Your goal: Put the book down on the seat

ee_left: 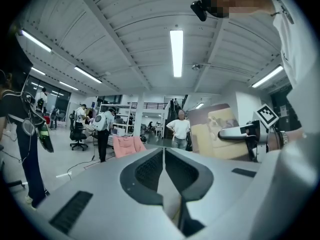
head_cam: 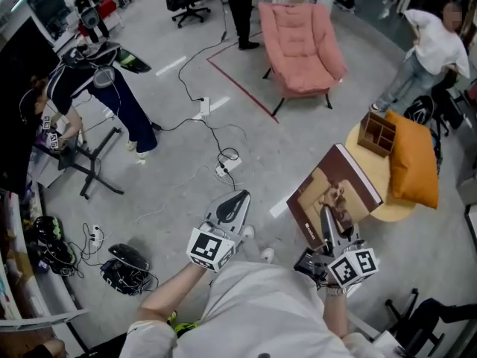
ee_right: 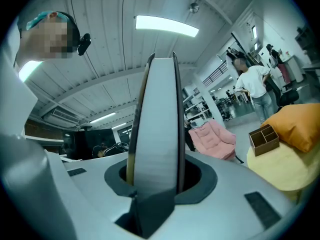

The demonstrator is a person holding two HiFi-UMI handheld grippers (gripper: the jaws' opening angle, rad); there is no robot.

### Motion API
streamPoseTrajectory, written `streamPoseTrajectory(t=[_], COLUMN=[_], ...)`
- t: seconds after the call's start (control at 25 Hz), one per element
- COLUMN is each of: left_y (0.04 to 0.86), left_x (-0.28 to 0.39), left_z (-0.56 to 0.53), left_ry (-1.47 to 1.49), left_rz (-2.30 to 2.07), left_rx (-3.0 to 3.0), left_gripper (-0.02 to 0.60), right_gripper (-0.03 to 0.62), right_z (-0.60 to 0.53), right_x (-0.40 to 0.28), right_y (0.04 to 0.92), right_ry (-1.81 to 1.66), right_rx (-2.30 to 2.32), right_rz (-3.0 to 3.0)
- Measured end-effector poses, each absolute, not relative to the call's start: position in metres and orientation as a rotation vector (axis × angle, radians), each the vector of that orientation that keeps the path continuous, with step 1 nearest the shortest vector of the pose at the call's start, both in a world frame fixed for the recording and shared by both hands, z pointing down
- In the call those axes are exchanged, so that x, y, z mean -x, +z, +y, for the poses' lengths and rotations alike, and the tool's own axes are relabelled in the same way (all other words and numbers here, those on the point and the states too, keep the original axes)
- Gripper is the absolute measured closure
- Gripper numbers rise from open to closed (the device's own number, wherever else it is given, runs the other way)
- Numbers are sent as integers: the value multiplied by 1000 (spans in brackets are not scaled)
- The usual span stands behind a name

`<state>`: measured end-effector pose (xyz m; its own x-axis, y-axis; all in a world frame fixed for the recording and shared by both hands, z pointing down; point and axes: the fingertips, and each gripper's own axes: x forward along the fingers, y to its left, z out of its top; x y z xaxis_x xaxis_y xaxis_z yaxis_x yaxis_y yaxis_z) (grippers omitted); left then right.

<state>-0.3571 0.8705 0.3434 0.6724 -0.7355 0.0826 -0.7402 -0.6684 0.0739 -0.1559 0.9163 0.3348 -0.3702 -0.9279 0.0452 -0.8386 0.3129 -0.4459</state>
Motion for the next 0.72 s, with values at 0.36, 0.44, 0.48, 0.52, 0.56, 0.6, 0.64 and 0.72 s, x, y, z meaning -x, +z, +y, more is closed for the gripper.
streamPoseTrajectory(t=[0.36, 0.44, 0.48, 0.52, 0.56, 0.6, 0.64, 0.72], left_y=[371, 374, 374, 374, 373, 372, 370, 365], left_x=[342, 342, 343, 344, 345, 346, 347, 346], left_z=[812, 786, 771, 756, 740, 724, 709, 681], left_ry=[-7, -24, -29, -31, -32, -29, -26, -23], left_rz=[-1271, -1301, -1306, -1306, -1303, -1297, -1292, -1279], left_rx=[-2683, -2663, -2659, -2659, -2664, -2675, -2692, -2723], left_gripper=[561, 561, 561, 561, 561, 561, 561, 563], right_gripper=[442, 442, 442, 442, 442, 441, 442, 442], right_z=[860, 837, 824, 810, 796, 782, 769, 744], right_x=[145, 144, 144, 144, 145, 146, 147, 150], right_y=[353, 358, 359, 359, 358, 357, 355, 351], right_ry=[-626, -644, -653, -656, -654, -647, -640, -623], right_rx=[1658, 1667, 1674, 1683, 1692, 1701, 1709, 1719], right_rz=[2329, 2309, 2303, 2300, 2298, 2297, 2296, 2286])
